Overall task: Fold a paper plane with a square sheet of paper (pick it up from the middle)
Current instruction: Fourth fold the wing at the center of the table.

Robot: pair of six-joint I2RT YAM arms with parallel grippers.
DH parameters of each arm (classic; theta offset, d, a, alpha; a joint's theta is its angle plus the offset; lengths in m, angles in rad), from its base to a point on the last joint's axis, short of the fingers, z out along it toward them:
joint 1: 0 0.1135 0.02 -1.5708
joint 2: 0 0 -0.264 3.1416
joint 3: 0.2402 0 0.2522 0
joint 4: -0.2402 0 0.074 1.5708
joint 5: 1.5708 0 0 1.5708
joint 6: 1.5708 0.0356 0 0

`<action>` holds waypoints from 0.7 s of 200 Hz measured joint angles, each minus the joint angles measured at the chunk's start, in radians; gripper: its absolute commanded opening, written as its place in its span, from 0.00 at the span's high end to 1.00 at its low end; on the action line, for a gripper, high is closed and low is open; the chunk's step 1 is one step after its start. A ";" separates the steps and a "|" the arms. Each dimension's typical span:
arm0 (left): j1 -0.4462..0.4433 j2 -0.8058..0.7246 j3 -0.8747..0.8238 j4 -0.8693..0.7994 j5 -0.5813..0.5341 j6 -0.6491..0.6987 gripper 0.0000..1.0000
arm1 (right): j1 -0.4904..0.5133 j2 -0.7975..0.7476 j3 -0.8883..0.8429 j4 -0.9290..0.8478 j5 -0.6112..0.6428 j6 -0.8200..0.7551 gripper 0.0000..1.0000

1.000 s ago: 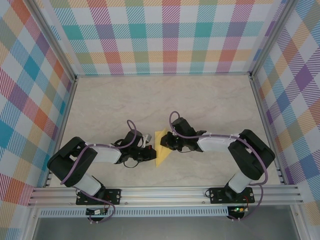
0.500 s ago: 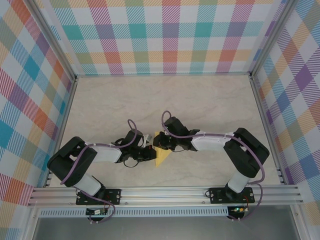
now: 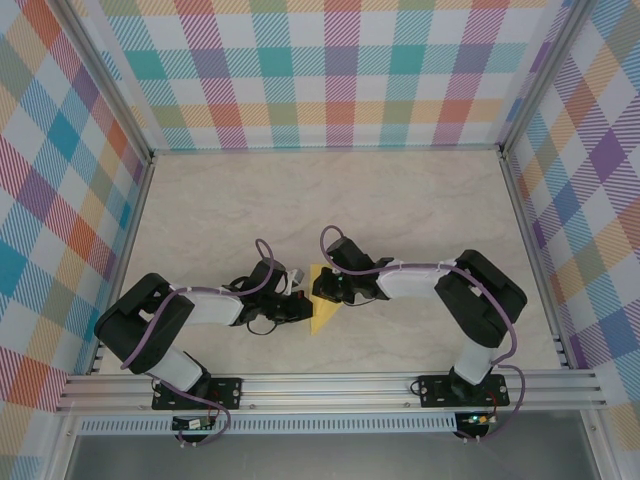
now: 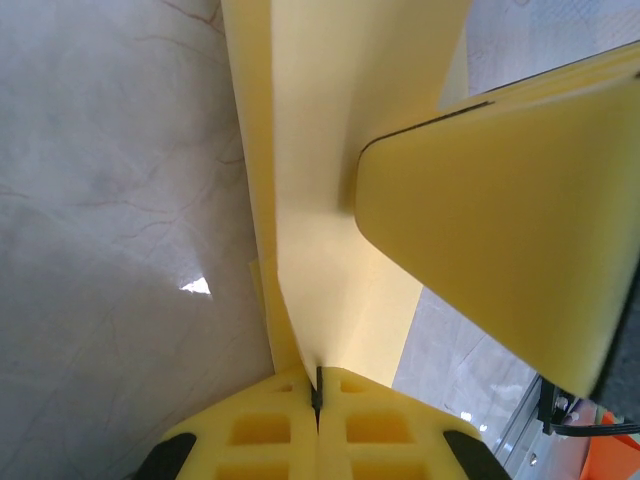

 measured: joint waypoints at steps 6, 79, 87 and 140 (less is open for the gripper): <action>0.000 0.000 0.000 0.000 0.000 0.001 1.00 | 0.000 0.002 0.001 -0.002 0.002 -0.001 0.88; 0.001 0.006 0.000 0.001 0.013 0.010 1.00 | -0.005 0.043 0.017 -0.021 0.013 -0.006 0.89; 0.002 0.007 0.000 0.002 0.015 0.011 1.00 | -0.005 0.047 0.021 -0.028 0.015 -0.006 0.90; 0.003 0.008 0.001 0.001 0.016 0.018 1.00 | -0.006 0.041 0.013 -0.021 0.018 0.001 0.86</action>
